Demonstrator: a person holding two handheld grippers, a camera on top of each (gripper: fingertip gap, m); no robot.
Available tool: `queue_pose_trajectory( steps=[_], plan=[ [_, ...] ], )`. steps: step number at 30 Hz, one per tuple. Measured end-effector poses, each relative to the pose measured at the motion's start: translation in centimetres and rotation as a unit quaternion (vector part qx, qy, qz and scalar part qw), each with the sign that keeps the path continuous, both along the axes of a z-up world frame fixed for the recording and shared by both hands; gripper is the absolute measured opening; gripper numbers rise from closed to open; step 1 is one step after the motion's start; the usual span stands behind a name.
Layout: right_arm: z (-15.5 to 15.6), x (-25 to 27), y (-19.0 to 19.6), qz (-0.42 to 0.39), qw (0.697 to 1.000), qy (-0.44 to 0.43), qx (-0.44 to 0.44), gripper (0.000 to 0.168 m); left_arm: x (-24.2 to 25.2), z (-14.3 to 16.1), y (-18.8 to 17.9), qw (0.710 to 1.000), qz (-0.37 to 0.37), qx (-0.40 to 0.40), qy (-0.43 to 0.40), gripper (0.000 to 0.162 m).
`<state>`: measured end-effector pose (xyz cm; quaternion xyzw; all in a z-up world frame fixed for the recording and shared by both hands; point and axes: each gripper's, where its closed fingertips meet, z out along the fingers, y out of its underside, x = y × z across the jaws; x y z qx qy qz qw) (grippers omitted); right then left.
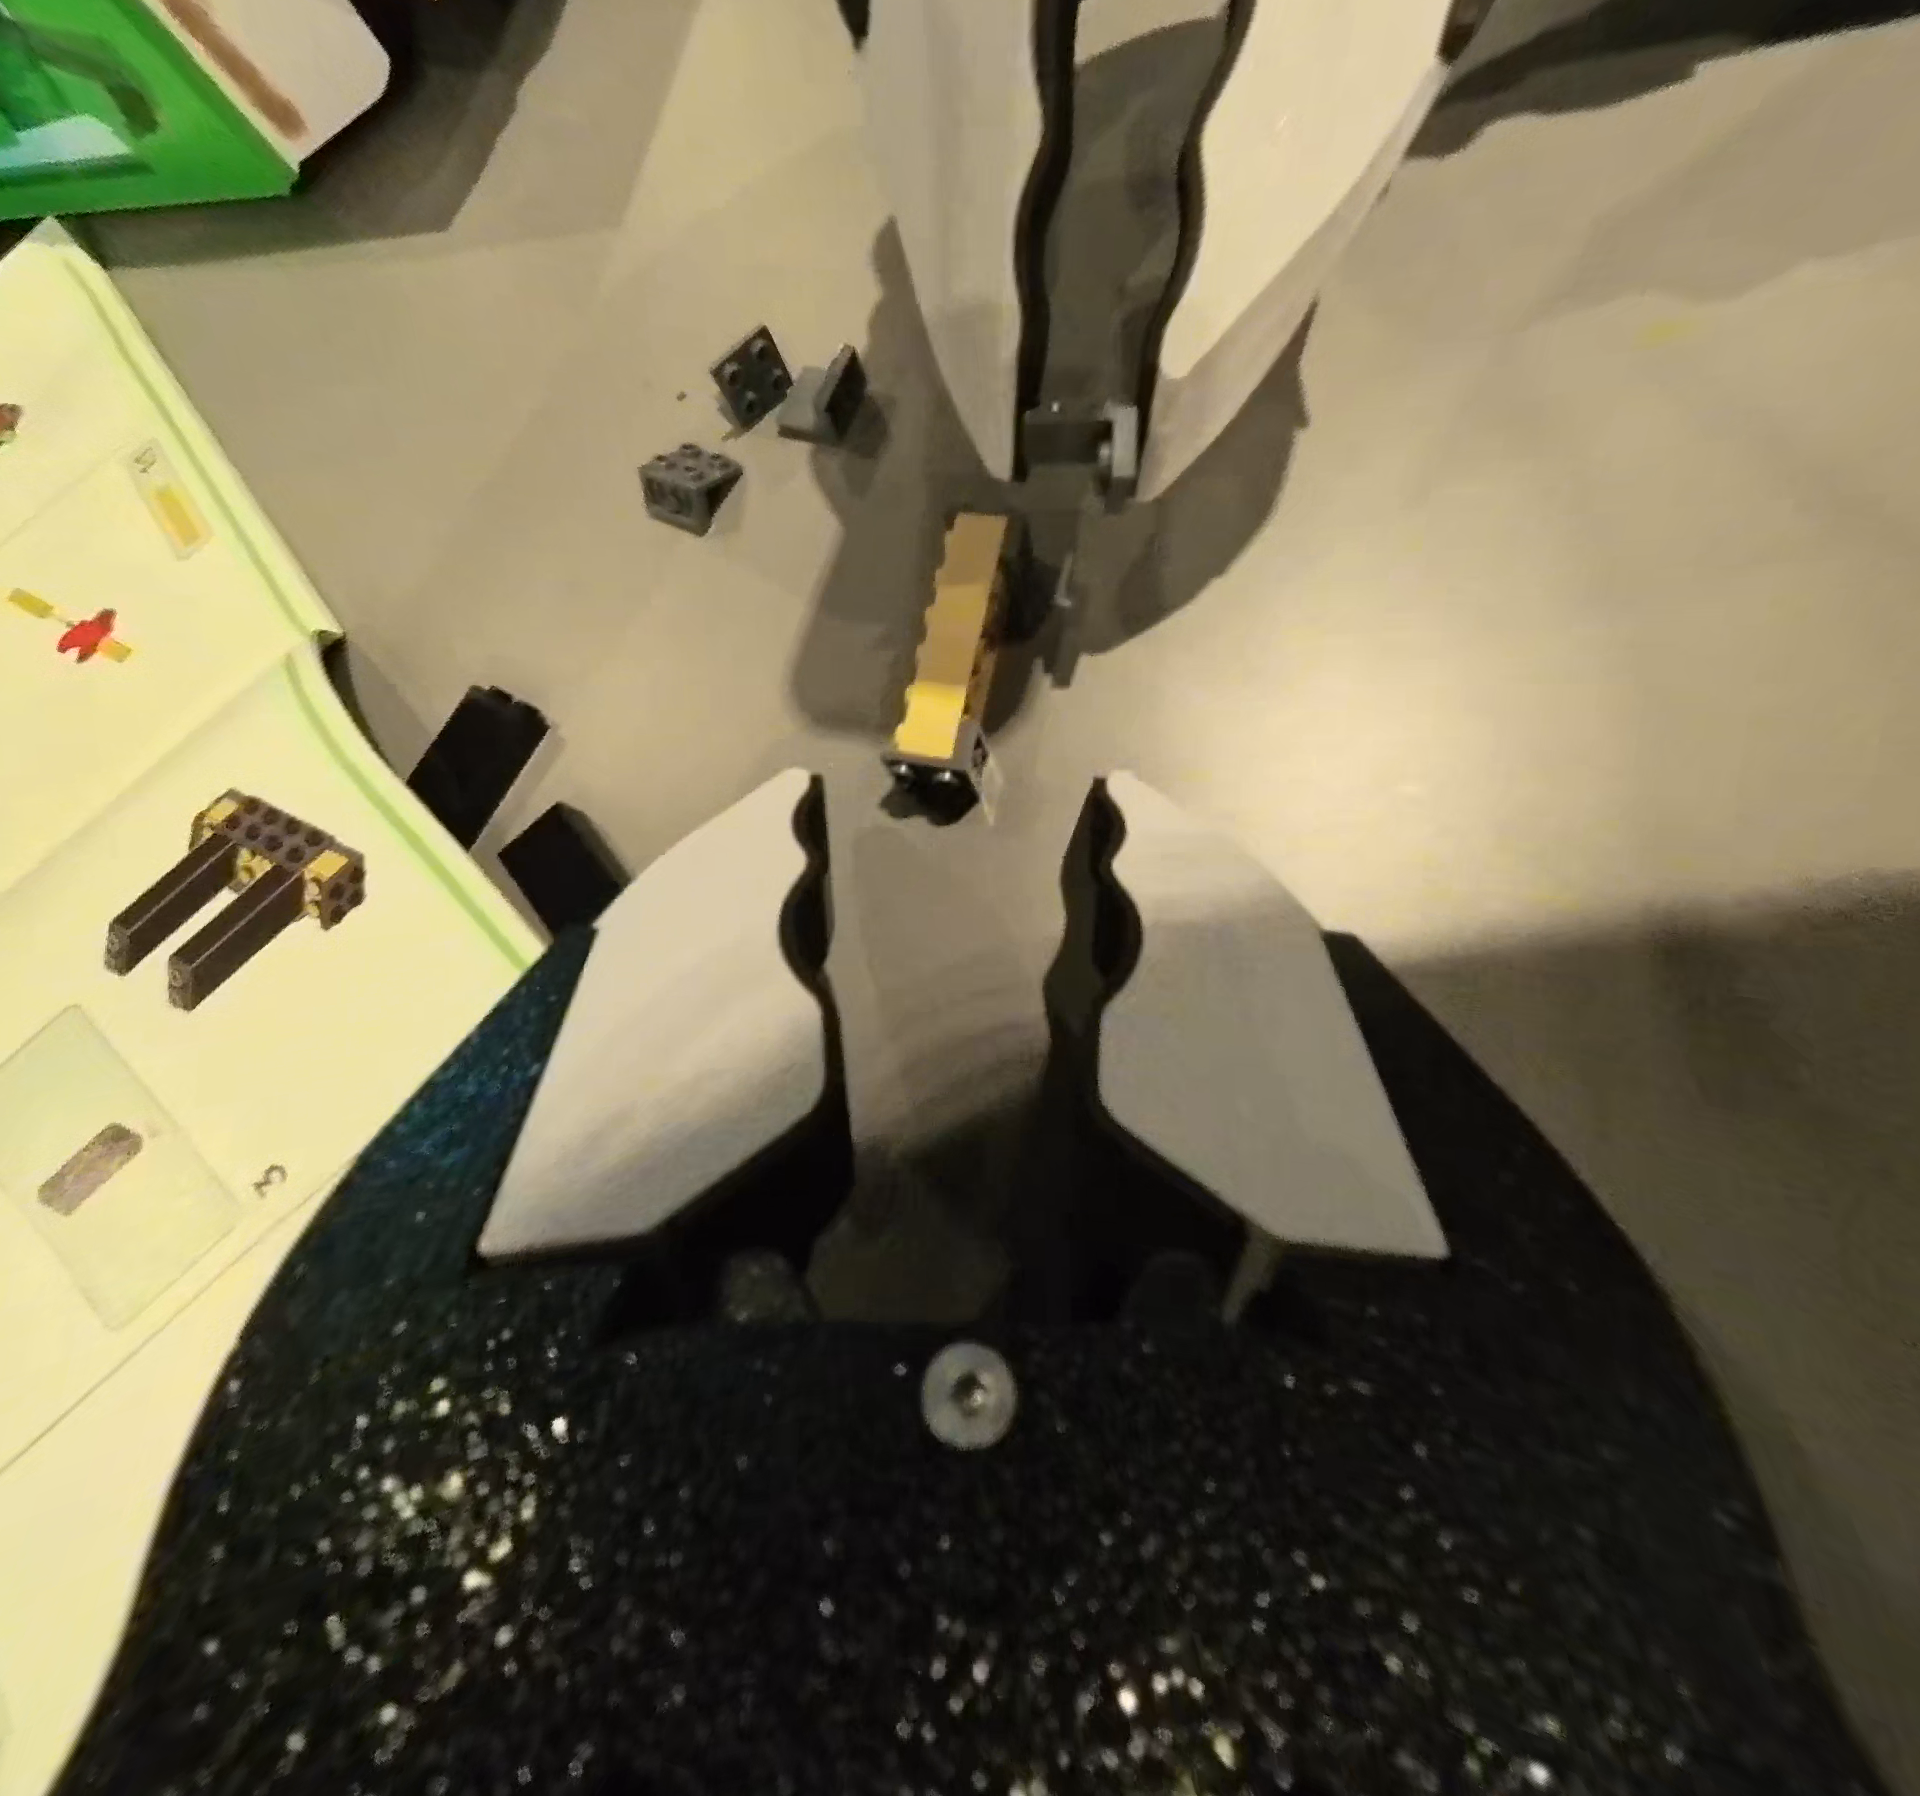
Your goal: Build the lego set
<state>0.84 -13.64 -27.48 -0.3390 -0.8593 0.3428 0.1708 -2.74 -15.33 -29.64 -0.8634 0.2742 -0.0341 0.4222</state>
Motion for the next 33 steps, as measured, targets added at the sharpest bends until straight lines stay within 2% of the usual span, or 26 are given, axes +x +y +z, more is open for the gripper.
queue_pose_trajectory(
  steps=[5, 14, 18, 28, 33],
  plan=[
    [-0.2, -0.2, -0.3, 0.001, 1.0, -0.002, 0.002, 0.016, 0.1, -0.2, 0.0, 0.999, -0.027, -0.013, -0.017, 0.042],
    [-0.2, -0.5, -0.7, 0.001, 1.0, -0.004, 0.002, 0.016, -0.3, -0.3, 0.5, 0.999, -0.026, -0.016, -0.02, 0.03],
    [-0.1, -0.7, -0.7, -0.001, 1.0, -0.002, -0.002, 0.016, -0.1, -0.3, 0.7, 0.999, -0.035, -0.01, -0.024, 0.018],
    [0.1, -1.1, -0.3, -0.01, 1.0, -0.014, 0.021, 0.016, 0.1, 0.1, 0.6, 0.999, -0.03, -0.009, 0.012, 0.016],
    [0.4, -1.7, -0.2, 0.003, 0.995, -0.089, 0.044, 0.016, 0.3, 0.9, 0.5, 0.999, -0.008, -0.014, -0.028, 0.016]
  ],
)
